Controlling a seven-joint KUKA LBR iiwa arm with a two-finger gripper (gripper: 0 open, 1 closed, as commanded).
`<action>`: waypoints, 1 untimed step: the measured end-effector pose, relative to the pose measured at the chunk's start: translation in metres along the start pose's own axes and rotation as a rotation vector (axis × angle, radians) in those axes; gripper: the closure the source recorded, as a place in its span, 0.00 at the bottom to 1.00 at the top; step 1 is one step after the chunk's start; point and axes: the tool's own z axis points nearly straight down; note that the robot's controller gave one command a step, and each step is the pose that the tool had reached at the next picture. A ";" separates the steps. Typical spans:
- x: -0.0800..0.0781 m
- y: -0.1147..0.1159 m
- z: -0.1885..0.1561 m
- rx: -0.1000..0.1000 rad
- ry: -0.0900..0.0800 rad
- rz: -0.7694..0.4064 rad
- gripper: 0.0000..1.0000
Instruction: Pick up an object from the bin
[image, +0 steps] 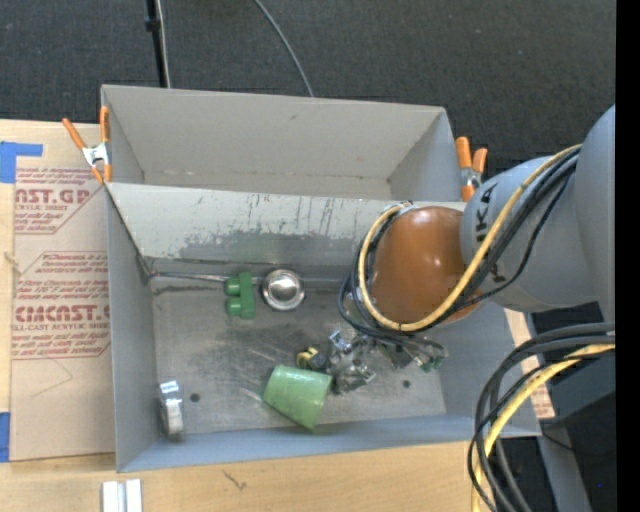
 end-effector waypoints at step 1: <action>0.002 0.001 0.002 -0.003 0.007 0.000 0.00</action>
Offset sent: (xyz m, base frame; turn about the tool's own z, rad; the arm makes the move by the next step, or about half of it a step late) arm 0.0000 0.0000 0.0000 0.0000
